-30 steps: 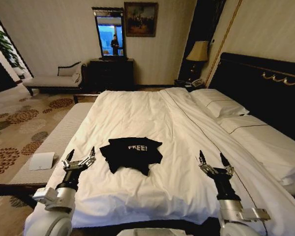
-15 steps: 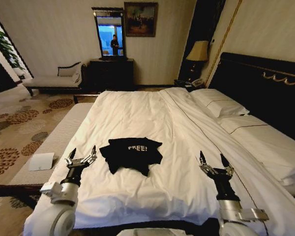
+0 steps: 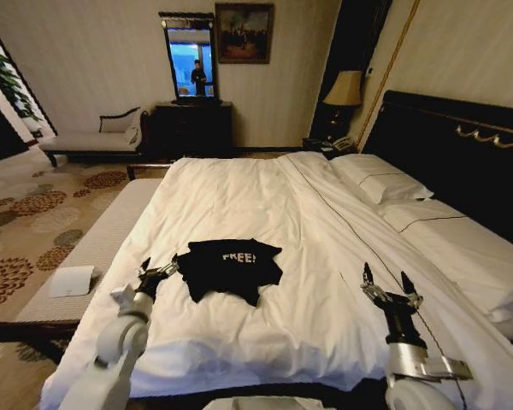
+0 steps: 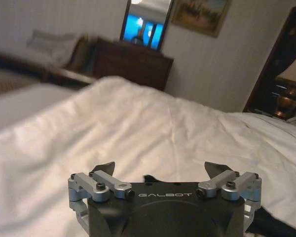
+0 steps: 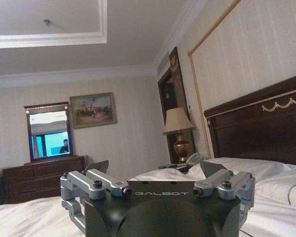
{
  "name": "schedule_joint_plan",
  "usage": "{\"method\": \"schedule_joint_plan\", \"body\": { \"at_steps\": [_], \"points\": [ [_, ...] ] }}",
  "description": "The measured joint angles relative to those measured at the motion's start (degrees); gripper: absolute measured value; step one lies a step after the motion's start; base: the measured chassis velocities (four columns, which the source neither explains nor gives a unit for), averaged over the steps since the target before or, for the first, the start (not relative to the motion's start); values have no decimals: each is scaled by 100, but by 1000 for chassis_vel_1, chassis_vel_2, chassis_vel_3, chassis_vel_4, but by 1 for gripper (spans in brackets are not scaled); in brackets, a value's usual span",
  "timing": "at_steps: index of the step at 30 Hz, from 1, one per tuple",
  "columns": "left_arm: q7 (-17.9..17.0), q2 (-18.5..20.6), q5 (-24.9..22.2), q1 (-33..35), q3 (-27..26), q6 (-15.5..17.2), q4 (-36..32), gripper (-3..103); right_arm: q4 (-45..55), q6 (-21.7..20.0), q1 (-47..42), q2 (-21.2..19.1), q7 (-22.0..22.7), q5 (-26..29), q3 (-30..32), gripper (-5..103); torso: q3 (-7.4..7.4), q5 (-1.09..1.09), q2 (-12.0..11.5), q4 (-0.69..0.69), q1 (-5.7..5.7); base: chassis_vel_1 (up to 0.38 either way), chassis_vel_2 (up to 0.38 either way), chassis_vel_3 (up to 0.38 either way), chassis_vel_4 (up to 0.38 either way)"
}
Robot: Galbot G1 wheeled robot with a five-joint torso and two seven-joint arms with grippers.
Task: Fold the clothes on the bed.
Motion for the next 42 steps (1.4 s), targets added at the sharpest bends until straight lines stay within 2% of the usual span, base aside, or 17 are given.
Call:
{"method": "schedule_joint_plan", "body": {
  "at_steps": [1,3,6,7,9,10,13,18,37,38,42],
  "points": [
    [-79,5,-195,-215,79,101,172,100,-45,5,33,-44,10,18,-7,100,0,-1,0,-2,0,0,0,0,0],
    [-318,-5,-729,-845,306,424,784,100,-174,79,118,-134,37,35,-13,100,1,1,0,4,0,0,0,0,0],
    [-393,-38,-964,-1212,484,599,1161,100,-233,157,130,-144,69,36,4,100,1,1,0,3,1,0,0,0,0],
    [-470,-101,-1120,-1622,674,749,1600,100,-267,212,133,-142,104,57,22,100,1,-1,0,2,1,0,0,0,0],
    [-516,-225,-1166,-2116,862,818,2143,100,-289,243,137,-126,129,78,25,100,1,0,0,1,0,0,0,0,0],
    [-516,-225,-1166,-2116,862,818,2143,100,-289,243,137,-126,129,78,25,100,1,0,0,1,0,0,0,0,0],
    [-522,-476,-1193,-2813,1023,828,3049,100,-342,264,174,-107,143,84,18,100,0,1,0,0,1,0,0,0,0],
    [-517,-626,-1156,-3155,1104,824,3670,100,-417,293,197,-103,150,76,6,100,0,0,0,1,1,0,0,0,0],
    [-297,-607,-1007,-2949,862,845,3922,100,-489,353,129,-12,126,-77,-81,100,-1,-1,1,2,-1,0,0,0,0],
    [-270,-634,-959,-2933,867,814,3936,103,-482,354,120,-13,125,-80,-78,100,-1,-1,1,2,-1,0,0,0,0],
    [-255,-677,-903,-2891,861,774,3926,88,-464,356,97,-16,122,-86,-75,100,-1,-1,1,1,0,0,0,0,0]
  ]
}}
